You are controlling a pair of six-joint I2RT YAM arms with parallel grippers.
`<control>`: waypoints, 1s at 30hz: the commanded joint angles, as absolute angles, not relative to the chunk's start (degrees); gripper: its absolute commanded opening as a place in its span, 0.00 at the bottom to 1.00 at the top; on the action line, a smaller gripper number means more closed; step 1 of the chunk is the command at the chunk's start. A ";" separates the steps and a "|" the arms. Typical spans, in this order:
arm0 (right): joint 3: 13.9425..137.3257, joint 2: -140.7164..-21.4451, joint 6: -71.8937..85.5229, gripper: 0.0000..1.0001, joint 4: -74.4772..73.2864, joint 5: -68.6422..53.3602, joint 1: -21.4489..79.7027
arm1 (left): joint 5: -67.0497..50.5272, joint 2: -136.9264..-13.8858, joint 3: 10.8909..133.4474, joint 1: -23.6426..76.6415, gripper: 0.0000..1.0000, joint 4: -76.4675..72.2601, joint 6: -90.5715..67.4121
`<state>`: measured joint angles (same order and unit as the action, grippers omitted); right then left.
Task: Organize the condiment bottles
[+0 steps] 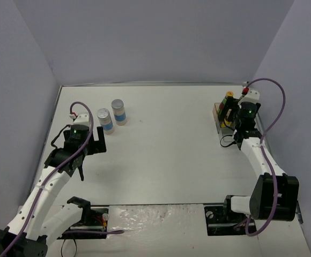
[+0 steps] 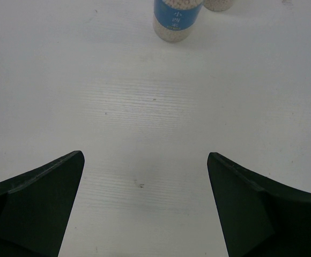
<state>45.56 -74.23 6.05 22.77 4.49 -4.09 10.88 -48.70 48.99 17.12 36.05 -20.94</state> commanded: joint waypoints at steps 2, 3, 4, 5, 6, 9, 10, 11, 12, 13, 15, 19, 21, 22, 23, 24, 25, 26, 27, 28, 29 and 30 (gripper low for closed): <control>53.45 -63.28 9.33 0.89 16.39 1.93 -3.69 | 8.34 -57.66 59.32 16.63 0.97 31.62 -18.90; 53.91 -61.98 9.52 0.90 14.59 1.25 -3.69 | 8.58 -59.33 61.36 16.52 0.97 31.73 -18.90; 54.20 -61.22 9.73 0.92 13.86 0.74 -3.66 | 8.47 -60.99 62.66 16.46 0.97 31.67 -18.84; 54.29 -59.42 10.11 0.94 13.24 -0.25 -3.60 | 8.35 -63.14 63.89 16.26 0.97 31.35 -18.57; 54.14 -58.26 10.37 0.96 12.62 -2.16 -3.59 | 8.32 -65.93 65.09 15.98 0.97 30.77 -18.20; 53.30 -54.21 11.19 0.99 10.69 -4.36 -3.52 | 7.94 -71.76 69.52 14.98 0.97 29.37 -17.43; 52.87 -52.74 11.56 1.00 10.01 -5.10 -3.52 | 7.52 -73.84 71.17 14.55 0.97 29.12 -17.25; 52.43 -51.15 11.94 1.00 9.59 -5.42 -3.37 | 7.18 -75.79 72.87 14.11 0.97 29.29 -17.18; 52.01 -49.90 12.32 1.00 9.23 -5.70 -3.20 | 6.97 -77.81 74.63 13.67 0.97 29.55 -17.14; 51.64 -49.45 12.70 1.00 8.91 -5.95 -3.01 | 7.02 -80.07 76.51 13.24 0.97 29.93 -17.14; 50.86 -47.78 12.99 1.00 8.63 -6.38 -2.75 | 6.71 -84.78 80.37 12.37 0.97 30.62 -16.90; 49.89 -46.02 13.07 1.00 7.73 -7.24 -2.40 | 6.36 -90.73 85.45 11.57 0.97 32.19 -16.29; 49.38 -45.50 13.30 1.00 7.27 -7.70 -2.23 | 6.01 -92.75 86.67 11.11 0.97 32.14 -16.12; 49.05 -45.24 13.44 1.00 7.18 -8.05 -2.20 | 5.78 -93.73 87.18 10.85 0.97 32.14 -16.11; 48.73 -44.86 13.61 1.00 7.12 -8.48 -2.20 | 5.40 -94.65 87.66 10.58 0.97 32.24 -16.17; 48.21 -44.41 13.76 1.00 7.05 -8.80 -2.13 | 4.88 -95.85 87.99 10.34 0.97 32.39 -16.38; 47.95 -44.10 13.80 1.00 7.03 -8.88 -2.11 | 4.75 -96.60 88.32 10.22 0.96 32.62 -16.50; 47.78 -43.97 13.67 1.00 6.78 -8.88 -2.05 | 4.37 -97.26 88.79 10.13 0.95 32.88 -16.59; 47.60 -43.70 13.33 1.00 6.52 -8.84 -1.98 | 4.10 -98.34 89.65 10.07 0.92 33.46 -16.65; 47.44 -43.42 12.99 1.00 6.29 -8.77 -1.92 | 3.90 -99.39 90.52 10.02 0.88 34.13 -16.72; 47.33 -43.40 12.92 1.00 6.14 -8.71 -1.83 | 3.66 -99.81 90.92 10.03 0.84 34.71 -16.81; 47.09 -43.27 12.92 1.00 6.08 -8.77 -1.70 | 3.48 -100.11 91.17 10.09 0.78 35.20 -16.93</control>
